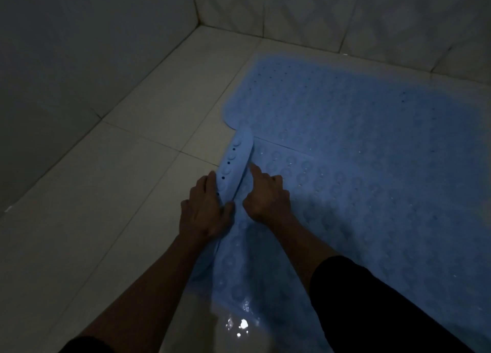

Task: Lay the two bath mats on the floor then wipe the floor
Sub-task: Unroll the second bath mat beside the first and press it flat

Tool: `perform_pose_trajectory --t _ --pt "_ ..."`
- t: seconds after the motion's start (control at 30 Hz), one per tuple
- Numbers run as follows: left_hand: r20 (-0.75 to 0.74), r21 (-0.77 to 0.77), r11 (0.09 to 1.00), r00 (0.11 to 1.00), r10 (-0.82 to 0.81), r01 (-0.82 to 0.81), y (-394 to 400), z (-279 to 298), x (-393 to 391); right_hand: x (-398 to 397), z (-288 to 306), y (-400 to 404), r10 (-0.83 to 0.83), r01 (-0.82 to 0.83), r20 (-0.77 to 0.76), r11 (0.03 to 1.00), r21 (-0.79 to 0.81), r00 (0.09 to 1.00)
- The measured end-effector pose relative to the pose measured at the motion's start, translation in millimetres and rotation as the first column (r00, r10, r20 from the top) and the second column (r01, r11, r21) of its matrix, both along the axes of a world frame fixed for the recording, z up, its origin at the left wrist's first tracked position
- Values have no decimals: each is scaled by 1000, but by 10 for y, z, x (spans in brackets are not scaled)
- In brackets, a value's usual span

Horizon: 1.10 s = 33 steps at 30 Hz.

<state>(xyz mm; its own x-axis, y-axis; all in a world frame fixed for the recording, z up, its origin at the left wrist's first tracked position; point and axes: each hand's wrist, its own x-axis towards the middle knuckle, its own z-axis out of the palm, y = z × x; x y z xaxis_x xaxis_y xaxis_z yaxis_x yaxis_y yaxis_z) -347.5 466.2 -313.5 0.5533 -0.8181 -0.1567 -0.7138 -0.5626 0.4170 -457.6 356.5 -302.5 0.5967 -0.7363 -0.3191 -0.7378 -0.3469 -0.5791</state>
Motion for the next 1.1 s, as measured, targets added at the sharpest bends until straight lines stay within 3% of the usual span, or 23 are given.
perform_pose_trajectory --t 0.17,0.3,0.43,0.5,0.6,0.73,0.87,1.1 --pt "139 -97 993 989 -51 65 -42 95 186 27 -15 -33 -44 42 -29 998 -36 999" --pt "395 103 994 915 -80 42 -109 92 314 66 -53 -23 -51 46 -63 996 -82 997" --pt "606 364 931 753 -256 23 -72 24 506 107 -77 -33 -21 1 -121 986 -165 992" --pt "541 376 924 792 -283 73 -124 -59 552 122 -107 -62 0 -32 -134 970 -240 991" --pt "353 246 955 902 -250 168 -313 -166 576 138 -178 -174 3 -48 -121 927 -372 993" --pt "230 214 961 947 -226 178 -515 -330 630 150 -308 -417 9 -76 -148 886 -457 989" --pt "238 127 980 954 -180 153 -509 -480 630 139 -466 -618 96 -170 -237 934 -314 967" --pt "311 131 973 924 -221 189 -558 -483 702 117 -640 -555 25 -88 -156 907 -412 987"
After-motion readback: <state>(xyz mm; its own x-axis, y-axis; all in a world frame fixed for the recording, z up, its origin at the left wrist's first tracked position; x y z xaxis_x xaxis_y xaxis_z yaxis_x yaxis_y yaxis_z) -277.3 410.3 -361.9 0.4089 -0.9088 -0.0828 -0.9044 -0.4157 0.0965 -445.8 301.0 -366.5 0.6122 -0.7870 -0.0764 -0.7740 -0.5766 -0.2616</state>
